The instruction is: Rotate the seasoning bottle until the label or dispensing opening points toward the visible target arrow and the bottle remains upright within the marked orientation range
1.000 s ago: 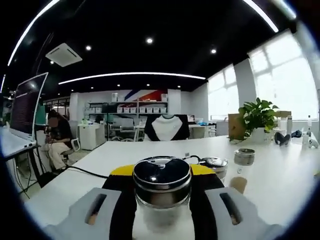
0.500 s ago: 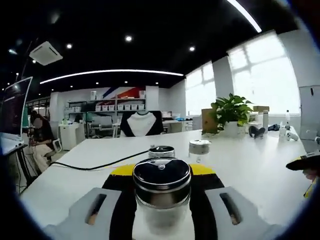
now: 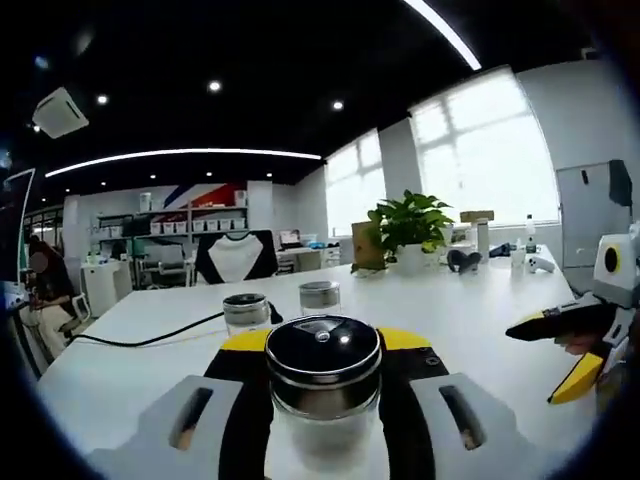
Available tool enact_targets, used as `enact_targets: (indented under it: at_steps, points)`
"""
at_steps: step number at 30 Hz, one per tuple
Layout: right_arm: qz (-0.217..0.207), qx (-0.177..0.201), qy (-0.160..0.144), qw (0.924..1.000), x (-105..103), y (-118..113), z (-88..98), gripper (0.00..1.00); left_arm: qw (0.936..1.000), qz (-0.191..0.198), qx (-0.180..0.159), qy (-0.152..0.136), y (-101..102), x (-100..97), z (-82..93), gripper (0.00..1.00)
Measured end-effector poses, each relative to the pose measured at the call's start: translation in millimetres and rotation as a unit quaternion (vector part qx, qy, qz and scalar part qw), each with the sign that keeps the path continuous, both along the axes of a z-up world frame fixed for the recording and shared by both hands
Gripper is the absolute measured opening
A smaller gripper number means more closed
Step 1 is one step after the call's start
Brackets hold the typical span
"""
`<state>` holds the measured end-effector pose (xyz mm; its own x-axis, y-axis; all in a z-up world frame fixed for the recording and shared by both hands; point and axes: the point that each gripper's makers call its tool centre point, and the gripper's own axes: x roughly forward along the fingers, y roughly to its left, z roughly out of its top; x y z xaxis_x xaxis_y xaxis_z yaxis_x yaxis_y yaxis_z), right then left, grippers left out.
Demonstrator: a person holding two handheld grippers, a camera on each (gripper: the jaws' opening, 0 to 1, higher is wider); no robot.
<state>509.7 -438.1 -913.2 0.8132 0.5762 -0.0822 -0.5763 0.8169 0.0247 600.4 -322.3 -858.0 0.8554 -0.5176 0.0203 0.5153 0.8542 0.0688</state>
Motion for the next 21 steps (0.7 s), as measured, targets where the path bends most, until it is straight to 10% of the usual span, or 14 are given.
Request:
enact_targets:
  at_steps: [21]
  points:
    - [0.022, 0.0, 0.005, 0.9997, -11.2, 14.5, -15.2, 0.68, 0.9882, -0.153, 0.012, 0.001, -47.9, -46.5, -19.3, 0.4]
